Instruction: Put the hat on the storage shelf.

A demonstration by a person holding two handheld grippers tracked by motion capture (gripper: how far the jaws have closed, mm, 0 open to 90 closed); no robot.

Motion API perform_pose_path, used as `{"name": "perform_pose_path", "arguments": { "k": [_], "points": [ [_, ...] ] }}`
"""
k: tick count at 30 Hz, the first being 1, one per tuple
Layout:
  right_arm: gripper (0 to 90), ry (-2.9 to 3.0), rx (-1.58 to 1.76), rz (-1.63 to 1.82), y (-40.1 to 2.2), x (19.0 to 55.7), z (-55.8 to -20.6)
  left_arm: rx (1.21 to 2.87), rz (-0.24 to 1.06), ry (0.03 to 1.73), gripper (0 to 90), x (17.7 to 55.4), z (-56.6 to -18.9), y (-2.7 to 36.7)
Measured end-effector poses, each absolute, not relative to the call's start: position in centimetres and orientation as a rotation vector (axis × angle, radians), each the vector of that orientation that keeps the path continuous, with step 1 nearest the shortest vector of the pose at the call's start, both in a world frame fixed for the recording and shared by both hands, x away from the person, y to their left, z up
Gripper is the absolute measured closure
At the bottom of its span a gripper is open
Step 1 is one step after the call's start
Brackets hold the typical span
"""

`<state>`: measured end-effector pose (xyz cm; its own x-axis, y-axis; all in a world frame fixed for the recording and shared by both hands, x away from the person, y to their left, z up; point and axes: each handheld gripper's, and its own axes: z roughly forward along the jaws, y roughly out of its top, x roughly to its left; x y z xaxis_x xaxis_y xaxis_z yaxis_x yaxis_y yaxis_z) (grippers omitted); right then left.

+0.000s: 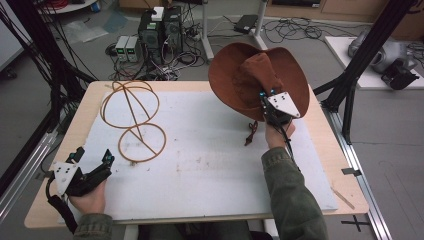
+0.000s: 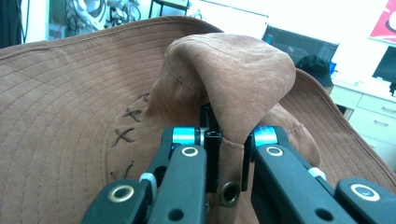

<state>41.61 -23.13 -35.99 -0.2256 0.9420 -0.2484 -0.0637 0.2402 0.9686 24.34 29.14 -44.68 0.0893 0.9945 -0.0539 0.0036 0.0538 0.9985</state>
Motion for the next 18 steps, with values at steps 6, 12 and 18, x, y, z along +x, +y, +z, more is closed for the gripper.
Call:
{"name": "perform_pose_path", "arguments": {
  "k": [6,12,18],
  "points": [
    [87.8,1.422,0.856,1.216,-23.0,40.9,-35.5,1.214,1.105,1.168,14.3,24.3,-44.7,29.1],
    [87.8,1.371,0.824,1.201,-22.9,40.3,-35.0,1.215,1.104,1.166,14.3,24.3,-44.6,29.1],
    [87.7,1.361,0.813,1.232,-23.0,39.7,-34.4,1.200,1.102,1.174,14.3,24.3,-44.7,29.2]
  ]
}}
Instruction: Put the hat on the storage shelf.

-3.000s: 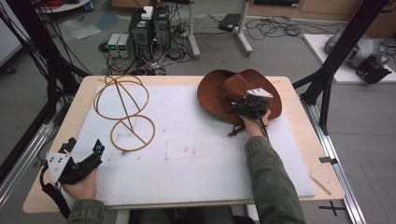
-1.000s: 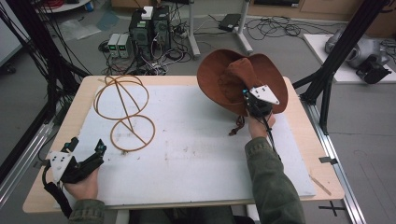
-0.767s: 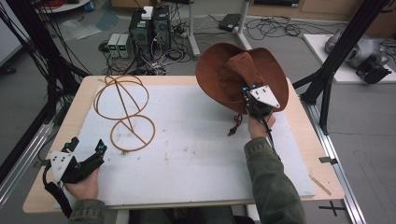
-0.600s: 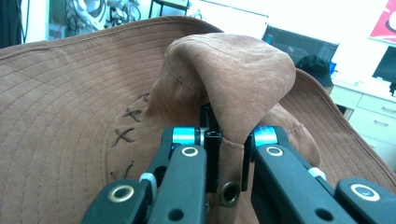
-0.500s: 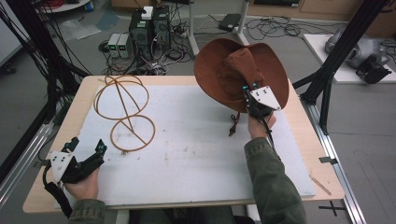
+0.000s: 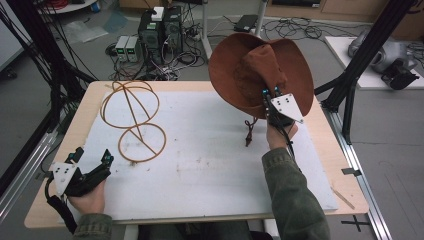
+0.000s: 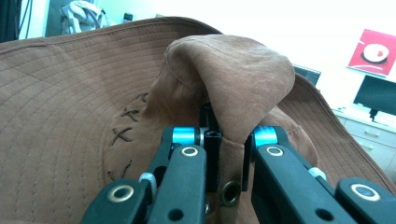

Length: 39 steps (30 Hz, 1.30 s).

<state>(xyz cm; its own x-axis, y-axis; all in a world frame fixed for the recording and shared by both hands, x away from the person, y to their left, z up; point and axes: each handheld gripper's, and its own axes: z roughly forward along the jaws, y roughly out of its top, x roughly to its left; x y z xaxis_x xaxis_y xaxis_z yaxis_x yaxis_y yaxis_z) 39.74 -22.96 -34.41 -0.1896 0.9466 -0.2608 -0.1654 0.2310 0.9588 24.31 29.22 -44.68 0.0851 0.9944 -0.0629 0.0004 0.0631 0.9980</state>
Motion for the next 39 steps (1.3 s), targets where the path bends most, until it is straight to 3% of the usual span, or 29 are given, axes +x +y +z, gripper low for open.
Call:
{"name": "perform_pose_path", "arguments": {
  "k": [16,39],
  "points": [
    [87.4,1.364,0.704,1.358,-19.1,37.7,-30.5,1.192,1.097,1.175,14.3,24.2,-44.6,29.3],
    [87.2,1.447,0.593,1.496,-11.7,36.7,-29.3,1.182,1.080,1.176,14.3,24.2,-44.7,29.5]
  ]
}}
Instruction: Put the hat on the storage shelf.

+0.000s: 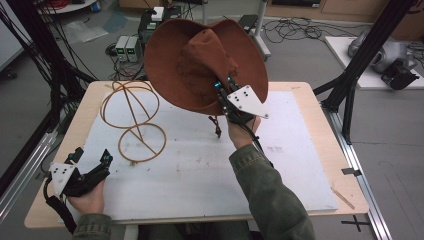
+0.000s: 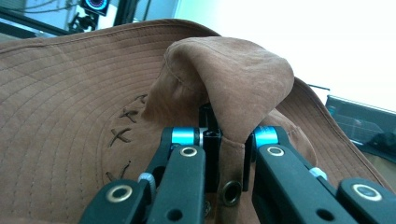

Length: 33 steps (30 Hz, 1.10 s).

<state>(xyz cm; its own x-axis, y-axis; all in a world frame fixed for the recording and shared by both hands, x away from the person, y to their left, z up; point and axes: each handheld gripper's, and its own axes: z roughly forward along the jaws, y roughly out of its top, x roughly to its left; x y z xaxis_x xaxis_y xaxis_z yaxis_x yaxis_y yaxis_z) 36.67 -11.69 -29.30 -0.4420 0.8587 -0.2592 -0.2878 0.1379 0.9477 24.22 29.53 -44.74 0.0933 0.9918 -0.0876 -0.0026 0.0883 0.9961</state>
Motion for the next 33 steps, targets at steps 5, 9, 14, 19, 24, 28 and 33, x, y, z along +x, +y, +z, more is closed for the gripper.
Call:
{"name": "perform_pose_path", "arguments": {
  "k": [5,9,14,19,24,28,33],
  "points": [
    [87.2,1.440,0.586,1.548,-10.1,36.5,-29.1,1.181,1.074,1.176,14.3,24.2,-44.7,29.5],
    [87.2,1.454,0.585,1.600,-8.5,36.4,-29.0,1.171,1.074,1.180,14.3,24.1,-44.7,29.7],
    [87.2,1.461,0.576,1.618,-7.4,36.3,-29.1,1.168,1.071,1.180,14.4,24.0,-44.8,29.8],
    [87.2,1.471,0.572,1.659,-6.0,36.3,-28.9,1.159,1.072,1.185,14.4,23.9,-44.8,29.9],
    [87.2,1.478,0.553,1.683,-4.8,36.1,-28.7,1.161,1.067,1.185,14.4,23.9,-44.8,29.9],
    [87.1,1.490,0.539,1.716,-3.5,35.7,-28.5,1.157,1.064,1.186,14.4,23.8,-44.8,30.0],
    [87.1,1.501,0.517,1.757,-1.7,35.2,-28.3,1.154,1.053,1.184,14.6,23.9,-44.8,30.1]
  ]
}}
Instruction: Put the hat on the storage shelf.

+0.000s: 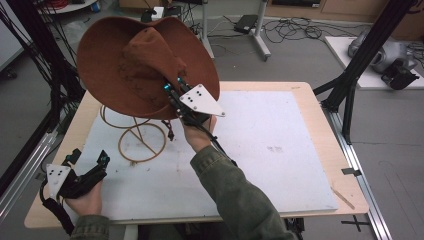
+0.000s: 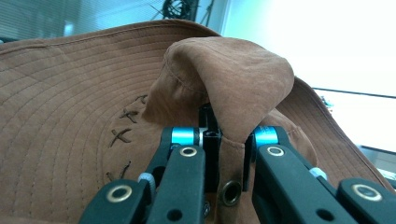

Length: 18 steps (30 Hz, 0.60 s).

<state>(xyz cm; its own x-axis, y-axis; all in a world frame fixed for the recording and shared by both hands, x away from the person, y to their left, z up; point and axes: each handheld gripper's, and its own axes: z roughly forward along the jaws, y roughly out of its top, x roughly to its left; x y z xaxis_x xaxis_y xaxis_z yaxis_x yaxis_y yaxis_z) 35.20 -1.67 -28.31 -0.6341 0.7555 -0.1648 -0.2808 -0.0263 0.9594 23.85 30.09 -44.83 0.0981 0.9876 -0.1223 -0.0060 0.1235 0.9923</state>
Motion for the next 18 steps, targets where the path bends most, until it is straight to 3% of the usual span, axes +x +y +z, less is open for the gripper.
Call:
{"name": "perform_pose_path", "arguments": {
  "k": [18],
  "points": [
    [86.2,1.594,0.403,1.808,3.4,34.0,-28.2,1.150,1.045,1.188,14.7,24.0,-44.9,30.4]
  ]
}}
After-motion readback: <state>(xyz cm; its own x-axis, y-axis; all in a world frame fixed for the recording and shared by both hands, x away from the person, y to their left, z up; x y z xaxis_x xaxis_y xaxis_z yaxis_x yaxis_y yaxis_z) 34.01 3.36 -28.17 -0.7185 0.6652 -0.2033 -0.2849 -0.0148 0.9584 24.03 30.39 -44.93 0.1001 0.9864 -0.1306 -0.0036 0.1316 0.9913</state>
